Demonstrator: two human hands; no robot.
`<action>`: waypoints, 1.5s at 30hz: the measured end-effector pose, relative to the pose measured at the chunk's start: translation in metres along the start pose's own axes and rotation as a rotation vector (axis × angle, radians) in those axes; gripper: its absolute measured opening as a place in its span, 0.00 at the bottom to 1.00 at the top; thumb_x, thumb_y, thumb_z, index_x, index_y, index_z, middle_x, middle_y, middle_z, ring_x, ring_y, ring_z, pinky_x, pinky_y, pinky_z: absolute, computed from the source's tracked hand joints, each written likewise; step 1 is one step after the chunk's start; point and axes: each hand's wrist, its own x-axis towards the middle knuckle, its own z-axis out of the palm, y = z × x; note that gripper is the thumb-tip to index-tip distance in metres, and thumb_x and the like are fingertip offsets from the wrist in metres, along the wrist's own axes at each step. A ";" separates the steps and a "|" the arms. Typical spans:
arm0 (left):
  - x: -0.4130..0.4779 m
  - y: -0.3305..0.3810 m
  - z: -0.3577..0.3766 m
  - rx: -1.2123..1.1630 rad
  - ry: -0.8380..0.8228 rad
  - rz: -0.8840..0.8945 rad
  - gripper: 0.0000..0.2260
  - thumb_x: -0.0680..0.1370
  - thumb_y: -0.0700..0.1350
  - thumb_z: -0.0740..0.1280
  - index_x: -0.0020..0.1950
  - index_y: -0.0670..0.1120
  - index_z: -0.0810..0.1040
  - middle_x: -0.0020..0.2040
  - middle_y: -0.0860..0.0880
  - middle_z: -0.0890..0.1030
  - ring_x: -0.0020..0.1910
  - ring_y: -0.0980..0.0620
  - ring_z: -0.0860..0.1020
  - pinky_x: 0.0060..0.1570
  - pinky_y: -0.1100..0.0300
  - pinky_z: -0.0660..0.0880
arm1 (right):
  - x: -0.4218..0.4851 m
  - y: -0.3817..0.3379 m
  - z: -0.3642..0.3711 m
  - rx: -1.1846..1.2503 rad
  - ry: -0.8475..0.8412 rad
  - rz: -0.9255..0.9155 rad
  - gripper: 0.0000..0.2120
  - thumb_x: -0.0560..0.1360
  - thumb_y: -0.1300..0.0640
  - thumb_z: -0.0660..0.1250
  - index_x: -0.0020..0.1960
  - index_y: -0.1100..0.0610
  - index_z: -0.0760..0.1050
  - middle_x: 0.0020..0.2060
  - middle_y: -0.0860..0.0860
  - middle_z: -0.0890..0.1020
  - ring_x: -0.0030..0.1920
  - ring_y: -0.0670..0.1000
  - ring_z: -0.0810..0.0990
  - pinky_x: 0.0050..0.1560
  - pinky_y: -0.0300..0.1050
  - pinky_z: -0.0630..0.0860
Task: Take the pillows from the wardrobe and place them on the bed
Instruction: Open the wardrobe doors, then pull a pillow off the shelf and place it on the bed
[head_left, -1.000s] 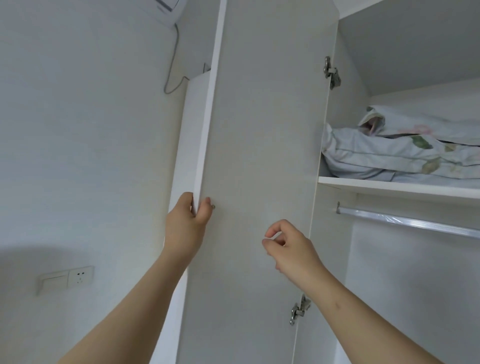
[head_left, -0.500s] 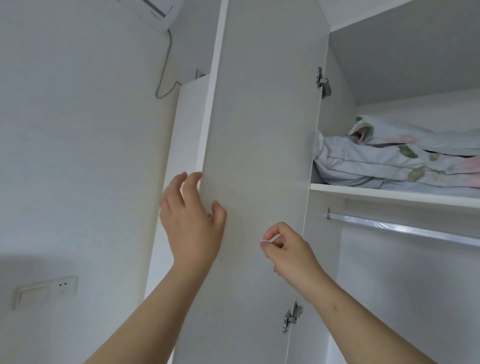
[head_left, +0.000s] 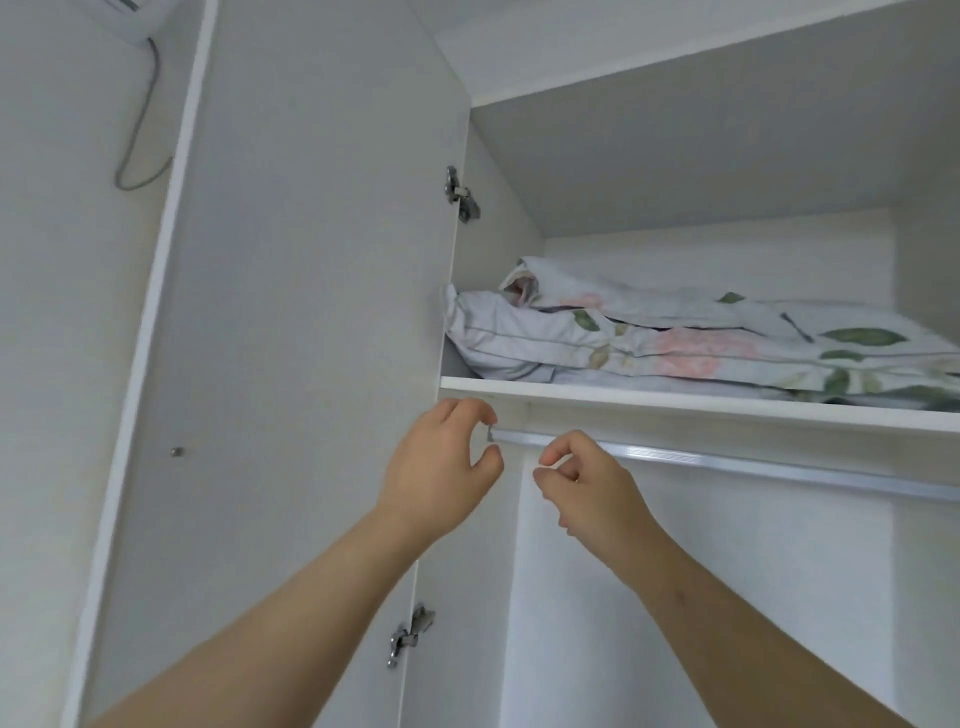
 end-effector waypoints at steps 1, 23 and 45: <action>0.004 0.011 0.009 -0.015 -0.022 0.017 0.13 0.74 0.44 0.65 0.58 0.47 0.74 0.58 0.49 0.76 0.56 0.49 0.75 0.52 0.58 0.70 | -0.001 0.004 -0.014 -0.020 0.019 0.012 0.01 0.73 0.57 0.63 0.43 0.52 0.71 0.34 0.50 0.76 0.32 0.51 0.73 0.39 0.46 0.72; 0.075 0.096 0.140 -0.188 -0.149 0.185 0.12 0.76 0.46 0.62 0.59 0.49 0.72 0.58 0.51 0.76 0.56 0.50 0.73 0.53 0.56 0.72 | 0.035 0.076 -0.152 -0.343 0.262 0.046 0.01 0.74 0.58 0.62 0.46 0.54 0.71 0.34 0.48 0.75 0.32 0.48 0.71 0.35 0.44 0.69; 0.249 0.031 0.228 -0.127 0.197 0.474 0.11 0.74 0.40 0.60 0.53 0.43 0.77 0.54 0.44 0.78 0.57 0.43 0.74 0.54 0.51 0.69 | 0.217 0.084 -0.155 -1.025 0.485 -0.059 0.11 0.75 0.56 0.59 0.56 0.54 0.72 0.54 0.54 0.79 0.56 0.57 0.72 0.54 0.49 0.65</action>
